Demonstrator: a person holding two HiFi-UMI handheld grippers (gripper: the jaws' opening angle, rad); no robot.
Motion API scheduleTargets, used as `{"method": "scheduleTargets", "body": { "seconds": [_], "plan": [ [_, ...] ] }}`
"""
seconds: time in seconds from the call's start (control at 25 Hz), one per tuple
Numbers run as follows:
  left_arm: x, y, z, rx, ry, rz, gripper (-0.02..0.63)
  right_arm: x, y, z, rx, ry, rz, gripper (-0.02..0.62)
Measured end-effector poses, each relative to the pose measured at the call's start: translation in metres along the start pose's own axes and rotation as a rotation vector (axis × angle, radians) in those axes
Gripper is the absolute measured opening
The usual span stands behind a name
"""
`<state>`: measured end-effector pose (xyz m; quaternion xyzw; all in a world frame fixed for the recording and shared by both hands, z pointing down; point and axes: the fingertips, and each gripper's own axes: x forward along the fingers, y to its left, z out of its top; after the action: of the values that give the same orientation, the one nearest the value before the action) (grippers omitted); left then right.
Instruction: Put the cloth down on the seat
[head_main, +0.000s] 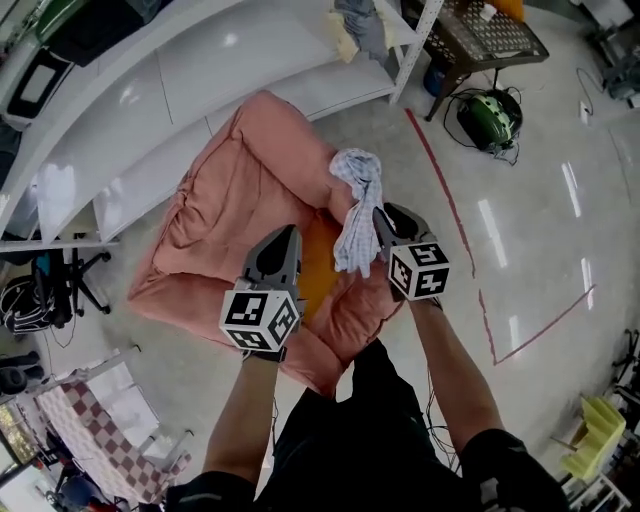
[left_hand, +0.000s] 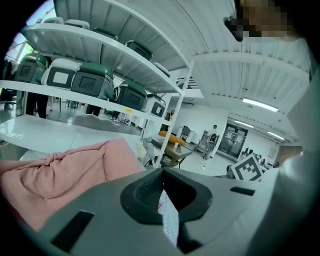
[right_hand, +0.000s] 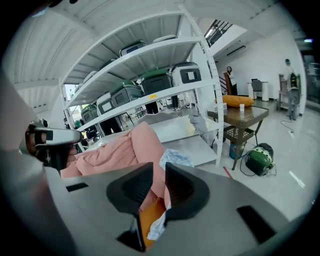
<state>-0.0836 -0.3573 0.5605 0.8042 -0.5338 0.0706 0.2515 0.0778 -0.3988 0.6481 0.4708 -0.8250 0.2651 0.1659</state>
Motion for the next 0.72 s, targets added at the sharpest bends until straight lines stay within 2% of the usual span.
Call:
{"method": "scheduleTargets", "body": {
  "seconds": [0.16, 0.36, 0.72],
  "plan": [
    [-0.03, -0.005, 0.006, 0.003, 0.0, -0.01, 0.006, -0.033, 0.027, 0.014, 0.003, -0.043, 0.004, 0.034],
    [-0.068, -0.013, 0.02, -0.003, -0.018, -0.011, 0.006, -0.074, 0.058, 0.031, 0.02, -0.1, 0.018, 0.021],
    [-0.136, -0.019, 0.053, -0.016, -0.058, -0.006, 0.006, -0.143, 0.108, 0.063, -0.031, -0.192, 0.045, 0.012]
  ]
}}
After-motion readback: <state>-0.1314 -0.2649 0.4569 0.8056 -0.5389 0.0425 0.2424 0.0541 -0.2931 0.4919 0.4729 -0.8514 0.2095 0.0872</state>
